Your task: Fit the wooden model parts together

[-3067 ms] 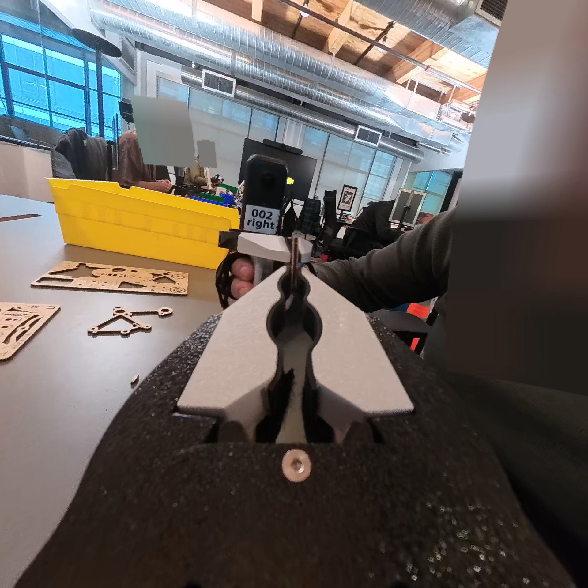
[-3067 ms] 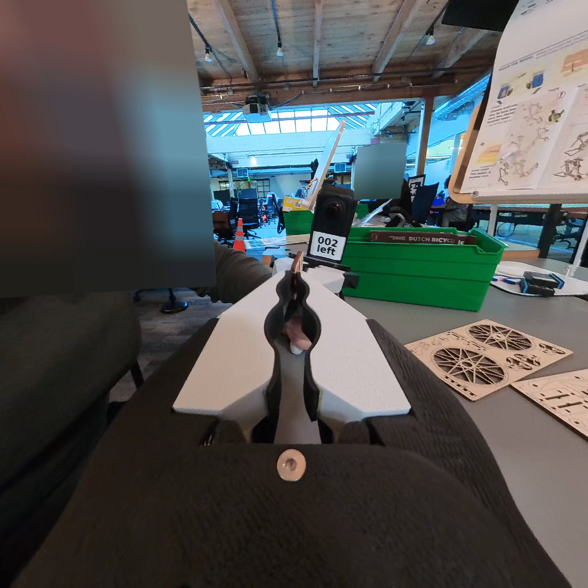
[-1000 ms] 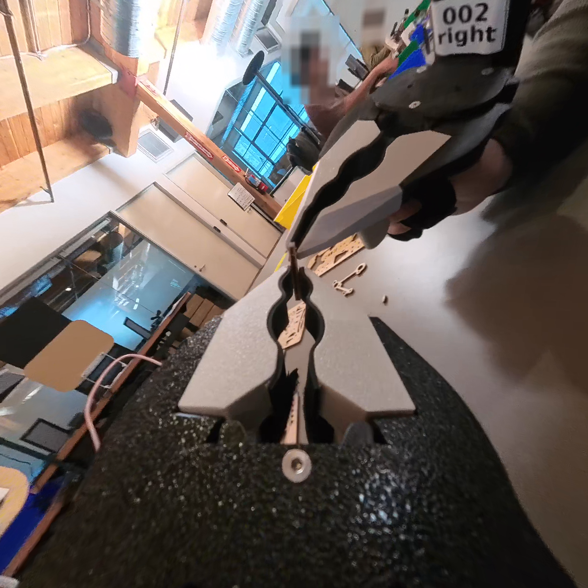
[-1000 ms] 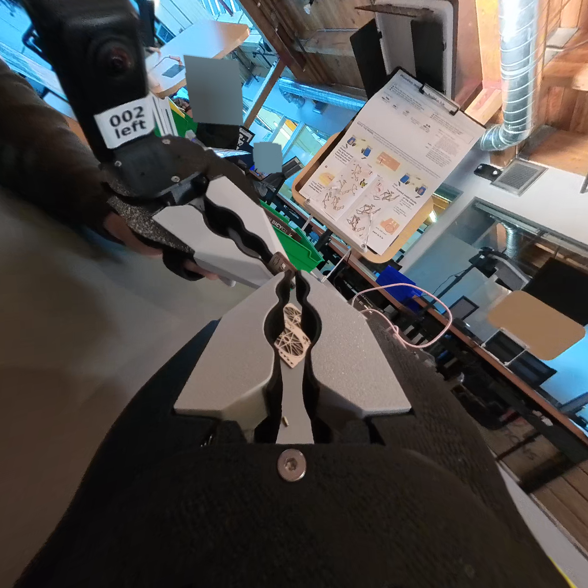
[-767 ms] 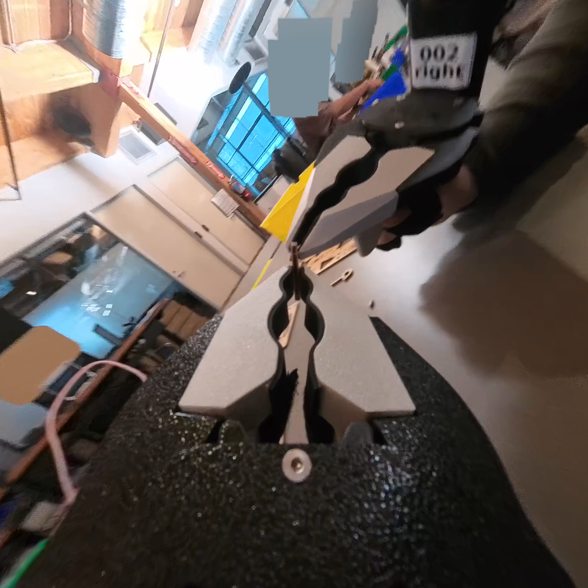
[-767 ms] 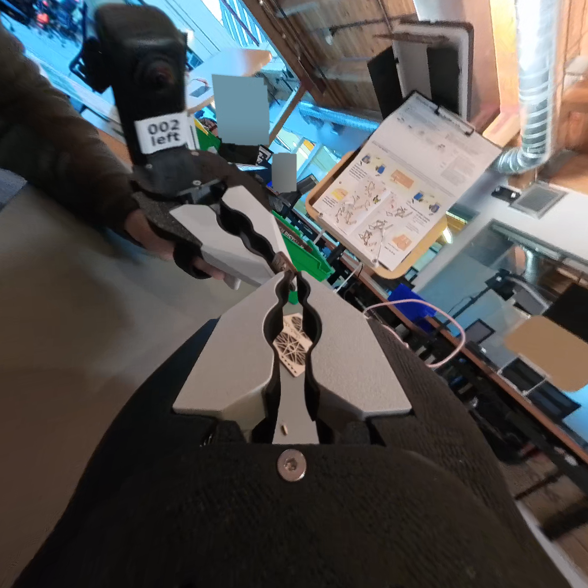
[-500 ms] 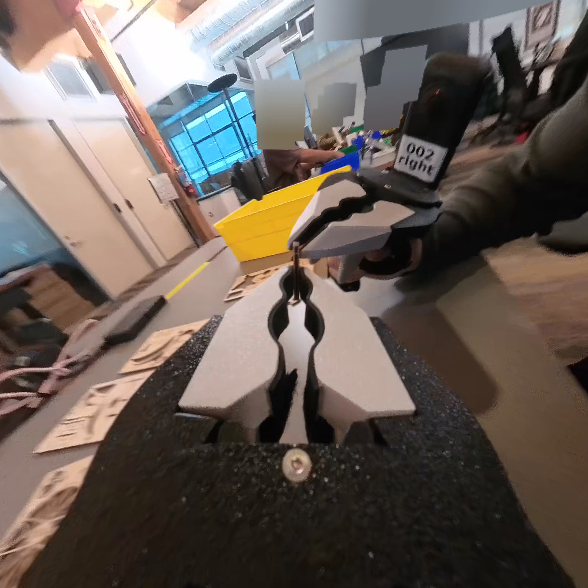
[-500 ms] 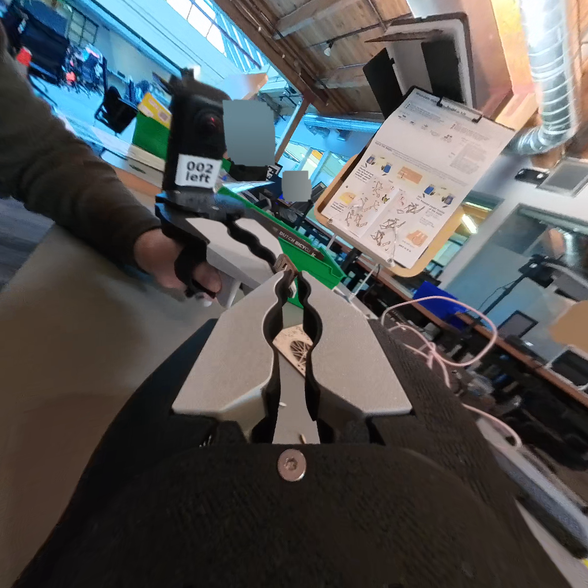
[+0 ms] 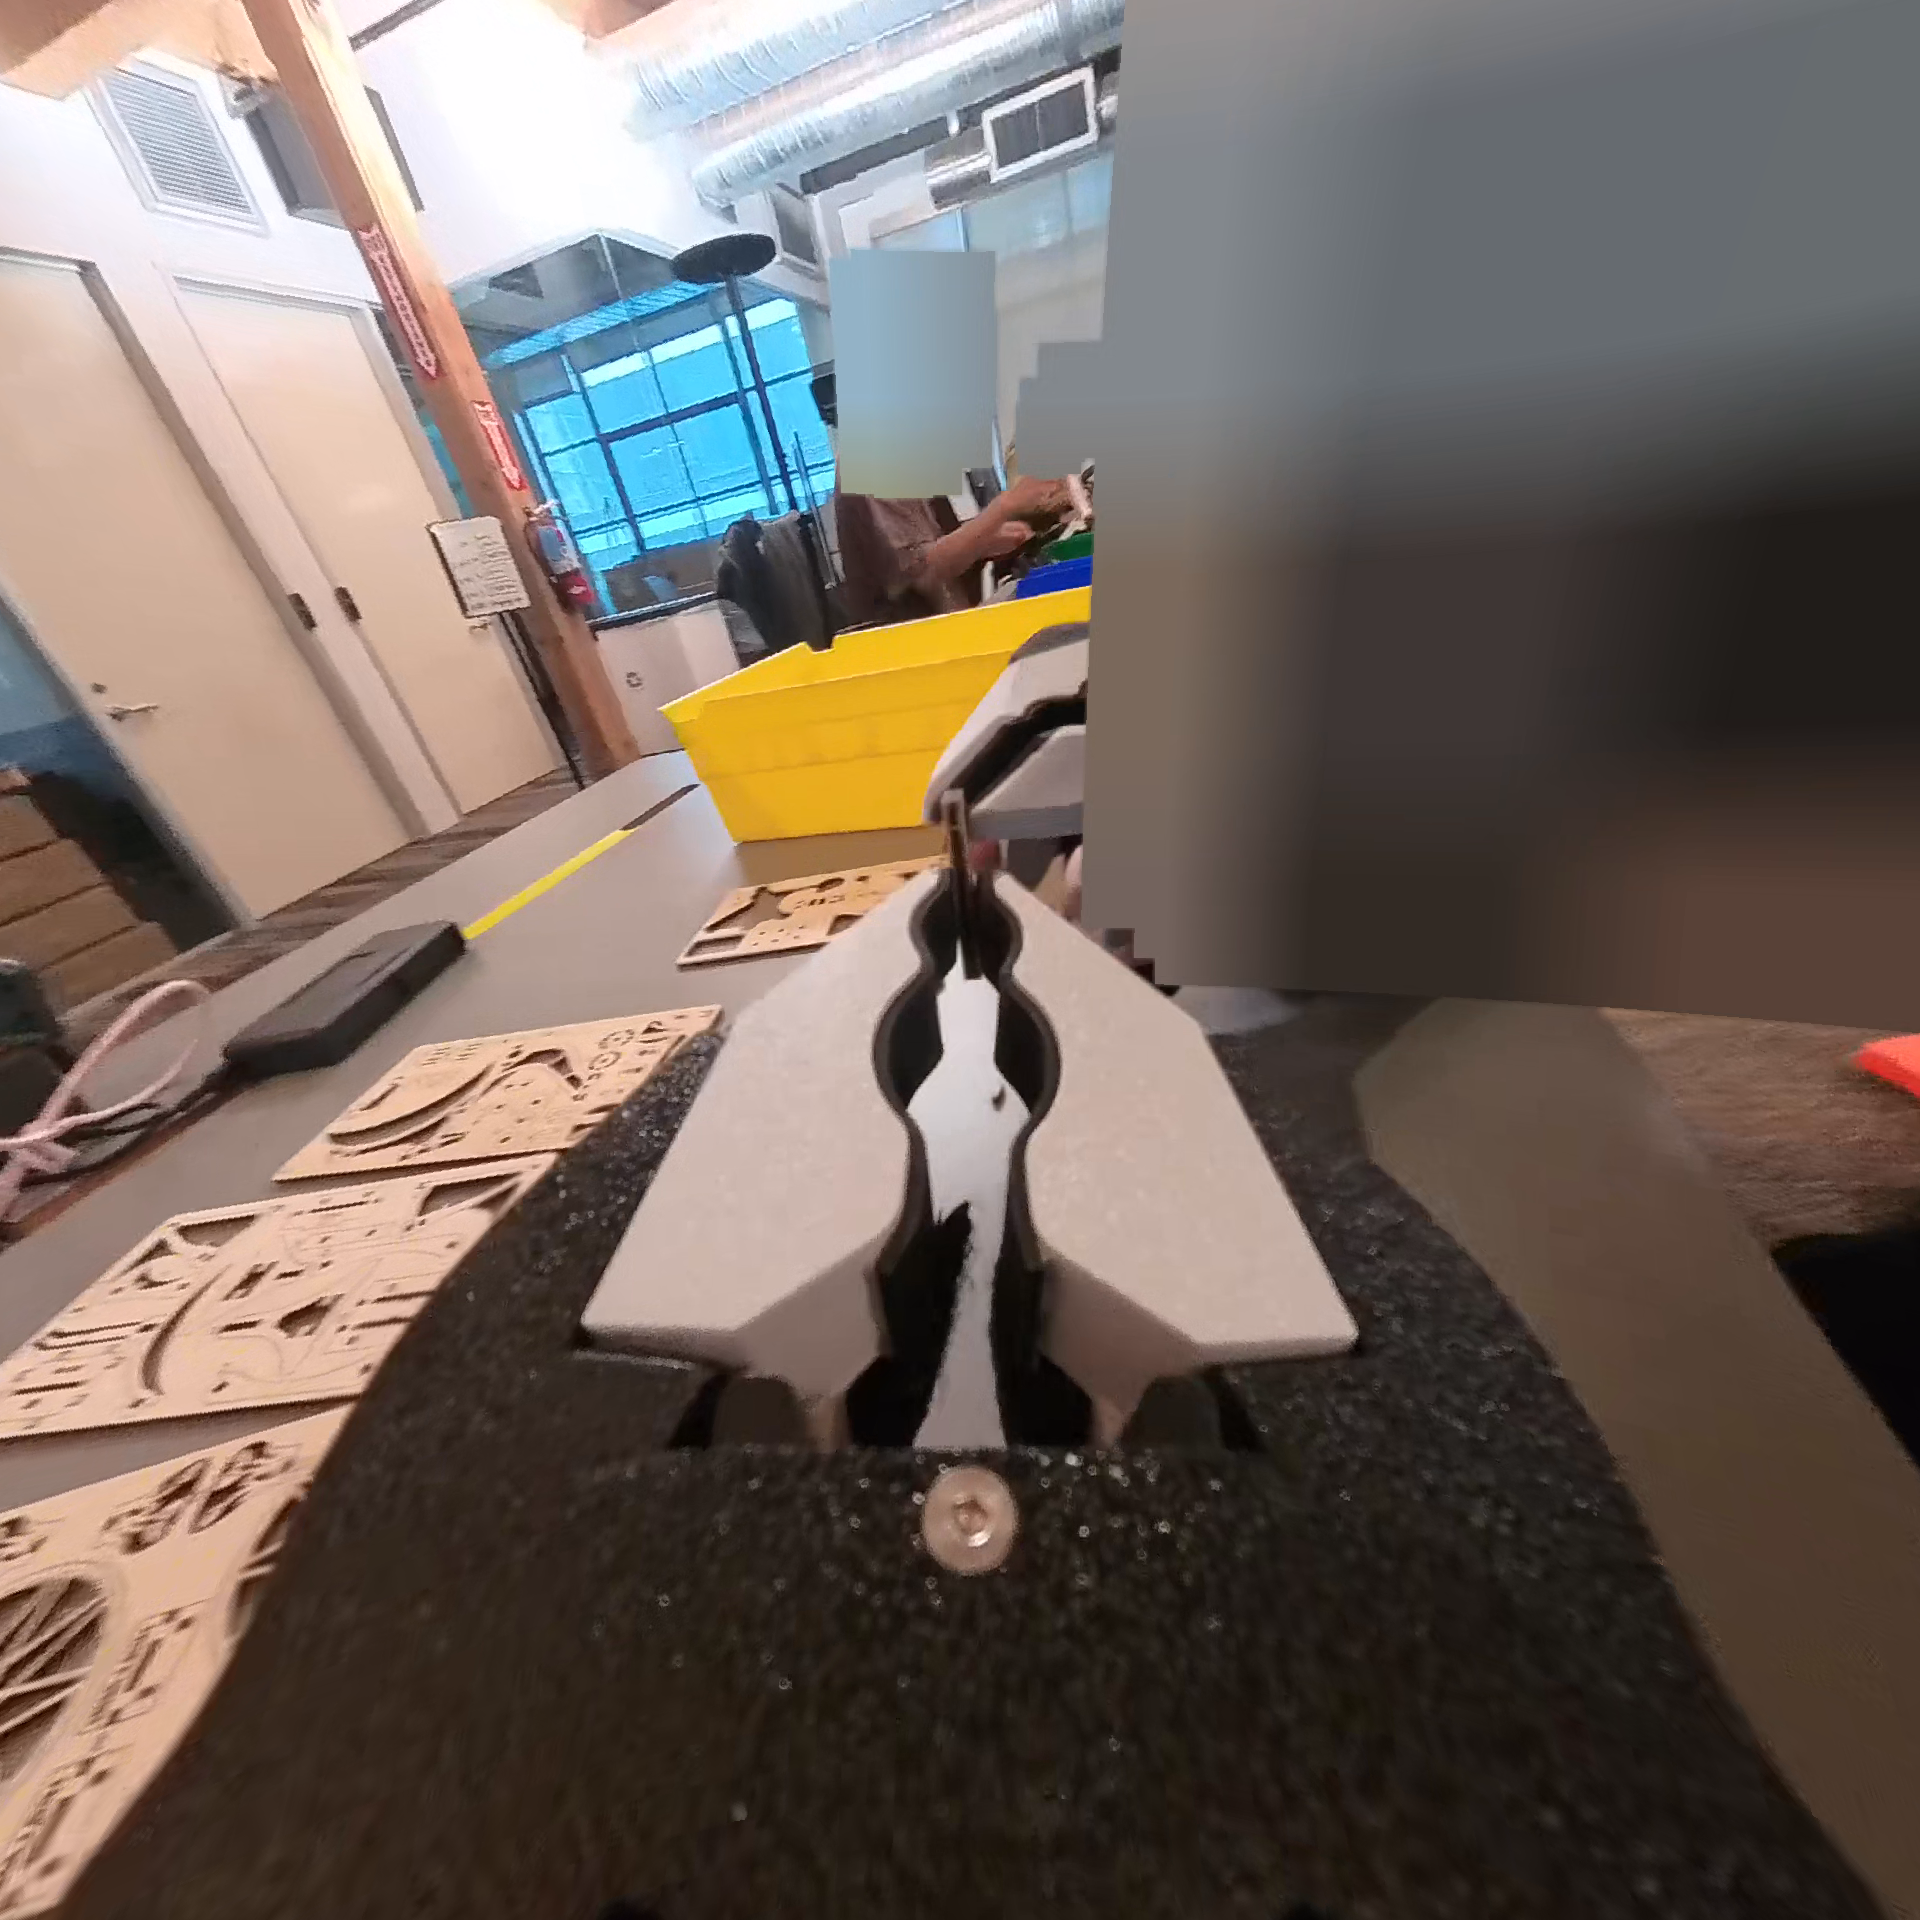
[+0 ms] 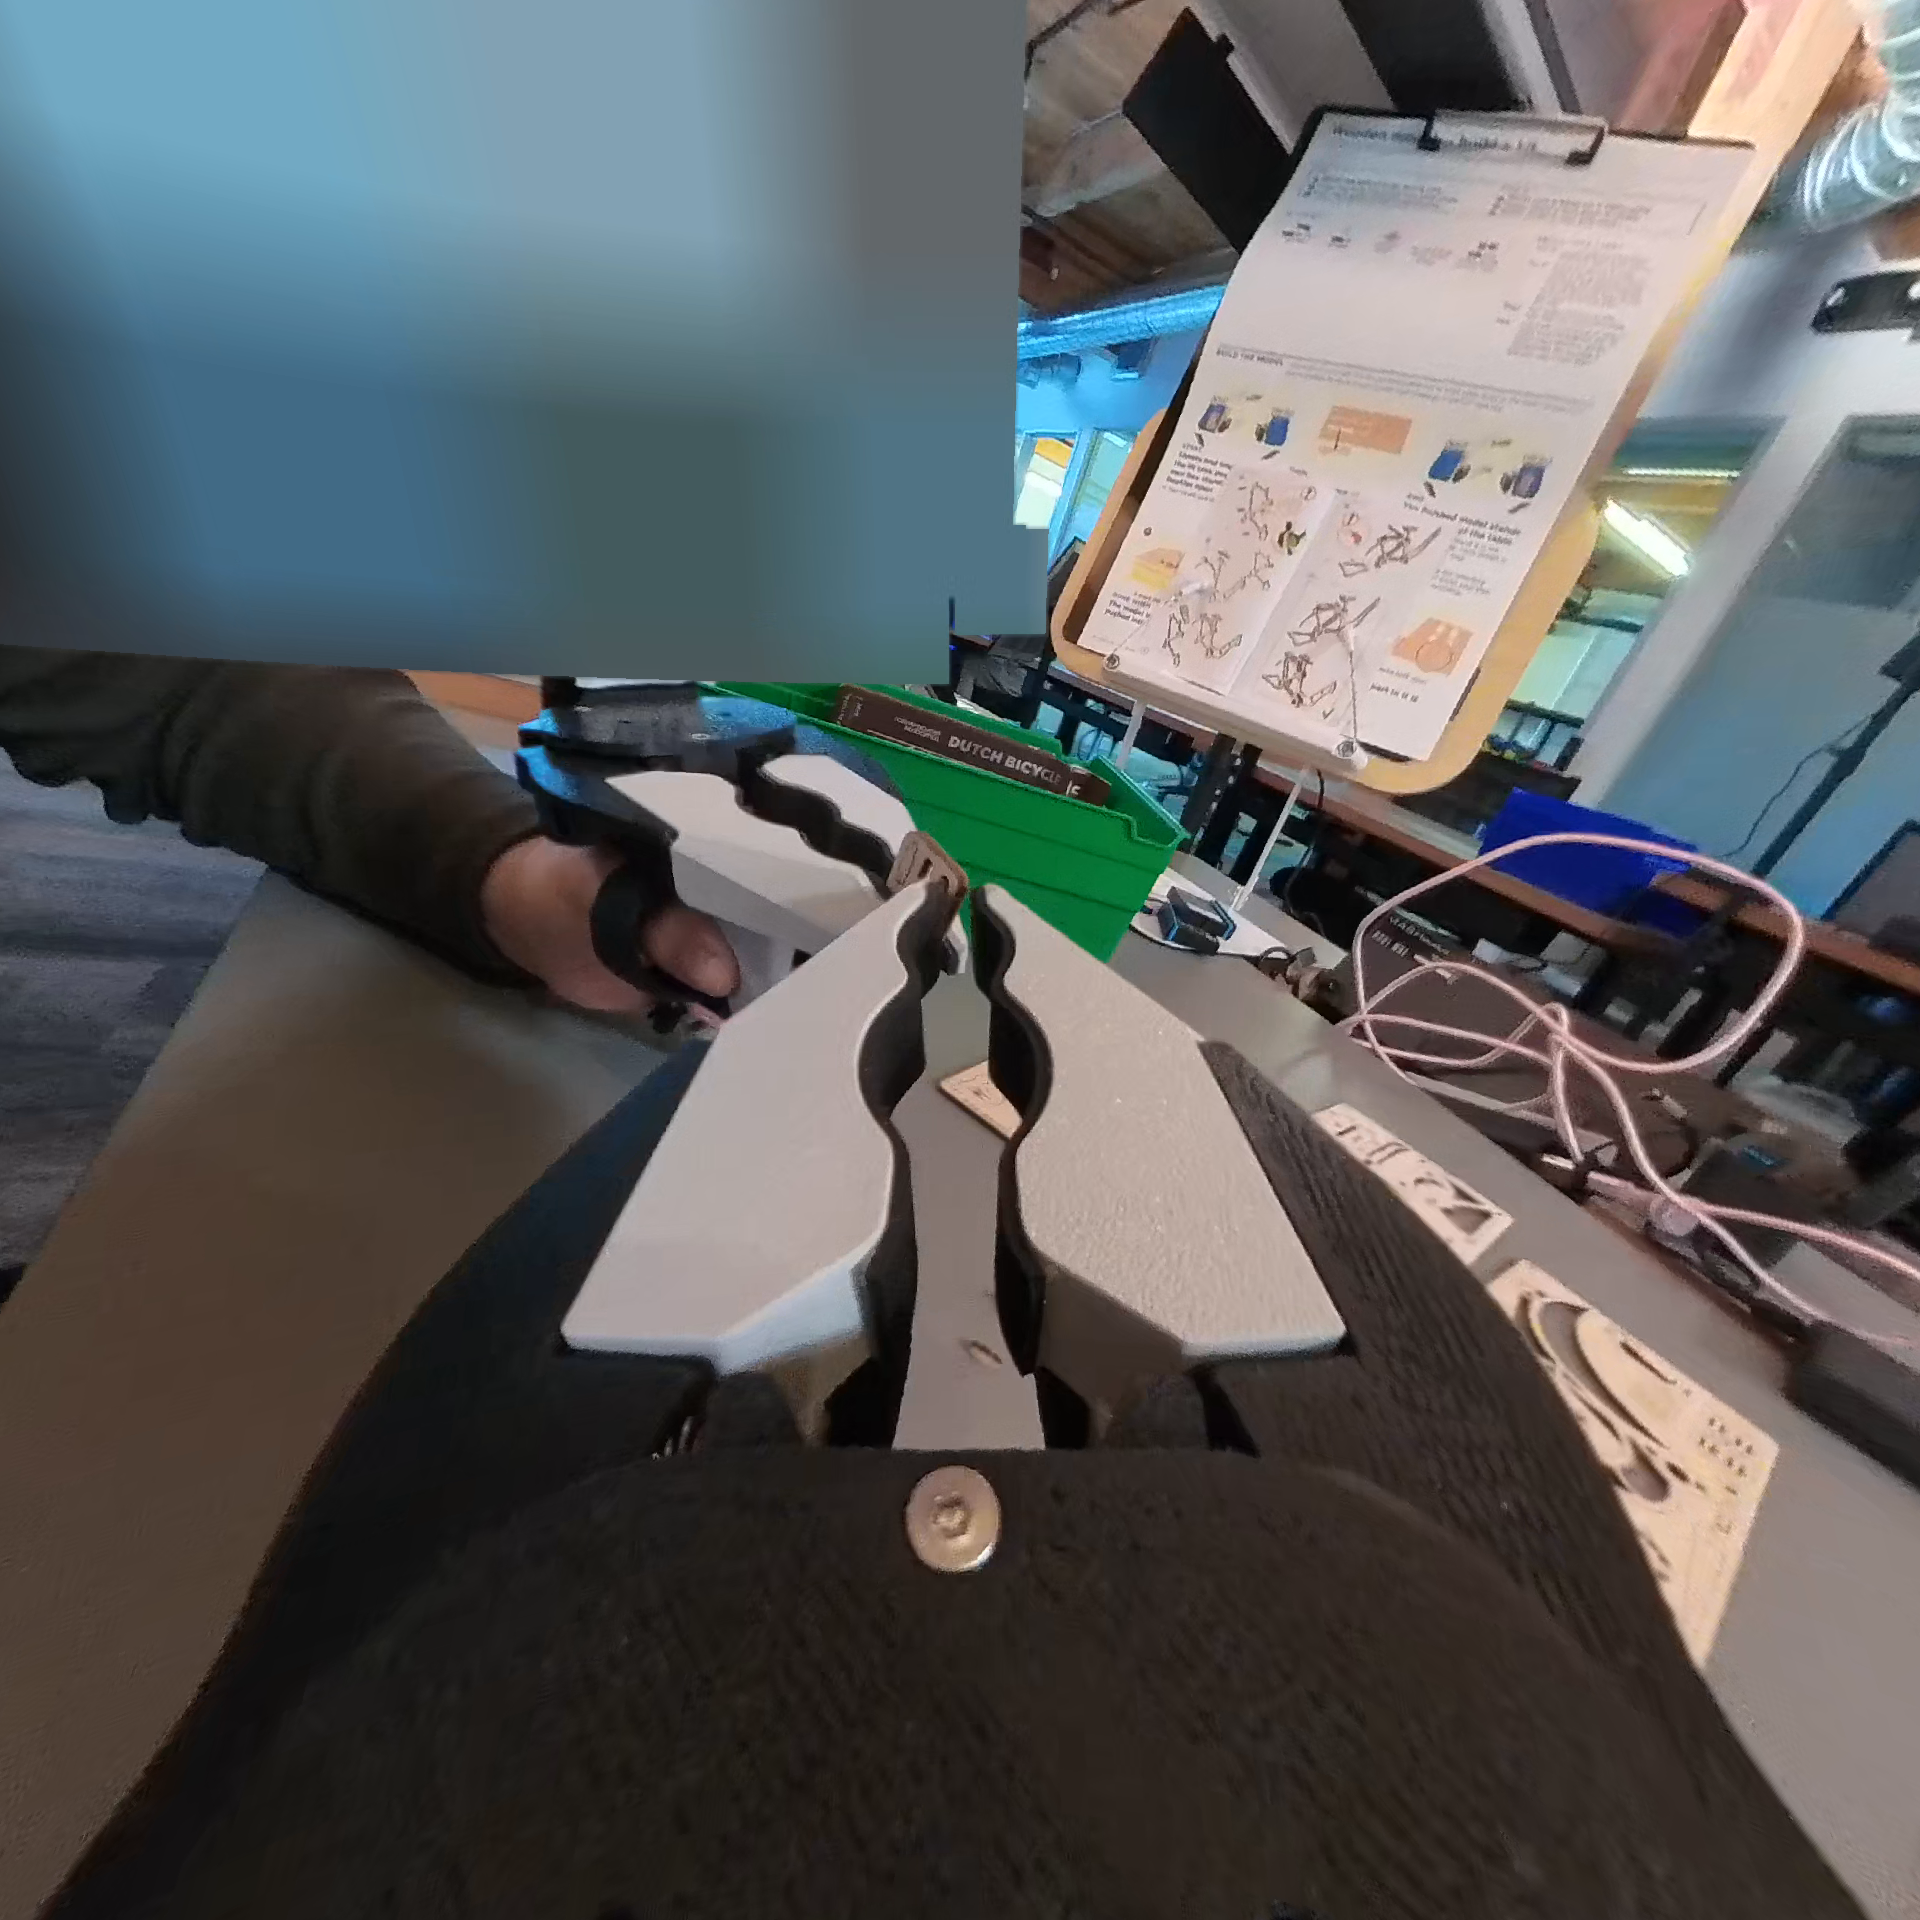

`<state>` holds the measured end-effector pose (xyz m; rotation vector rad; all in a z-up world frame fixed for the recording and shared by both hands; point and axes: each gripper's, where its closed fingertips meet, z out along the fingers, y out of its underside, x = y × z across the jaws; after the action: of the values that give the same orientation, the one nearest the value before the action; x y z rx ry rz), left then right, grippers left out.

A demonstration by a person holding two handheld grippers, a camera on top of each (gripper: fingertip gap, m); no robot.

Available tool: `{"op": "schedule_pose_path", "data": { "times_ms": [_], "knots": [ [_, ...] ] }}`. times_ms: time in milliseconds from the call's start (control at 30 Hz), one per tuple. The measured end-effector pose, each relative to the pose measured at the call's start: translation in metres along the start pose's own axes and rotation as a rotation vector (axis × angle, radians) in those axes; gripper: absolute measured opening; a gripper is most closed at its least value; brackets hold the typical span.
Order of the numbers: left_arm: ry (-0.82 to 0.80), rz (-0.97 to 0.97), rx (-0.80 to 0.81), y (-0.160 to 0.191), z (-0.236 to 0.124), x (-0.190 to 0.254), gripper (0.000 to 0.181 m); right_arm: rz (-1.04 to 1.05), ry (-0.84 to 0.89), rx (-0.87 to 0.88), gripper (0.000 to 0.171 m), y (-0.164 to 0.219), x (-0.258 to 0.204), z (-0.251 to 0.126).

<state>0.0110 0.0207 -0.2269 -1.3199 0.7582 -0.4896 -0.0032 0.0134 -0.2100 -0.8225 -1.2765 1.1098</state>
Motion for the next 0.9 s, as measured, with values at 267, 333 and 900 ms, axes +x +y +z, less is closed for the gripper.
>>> {"op": "schedule_pose_path", "data": {
  "times_ms": [267,333,900],
  "knots": [
    [-0.155,0.305,-0.087,0.002,0.001,-0.005,0.004,0.151,0.053,-0.014,0.0,0.003,0.006,0.001],
    [-0.178,0.355,-0.118,0.006,0.001,-0.008,0.005,0.242,0.046,-0.023,0.0,0.008,0.008,0.001],
    [-0.087,0.173,-0.117,0.012,0.001,-0.008,0.001,0.071,0.03,-0.089,0.0,0.01,0.006,0.002]
  ]
}}
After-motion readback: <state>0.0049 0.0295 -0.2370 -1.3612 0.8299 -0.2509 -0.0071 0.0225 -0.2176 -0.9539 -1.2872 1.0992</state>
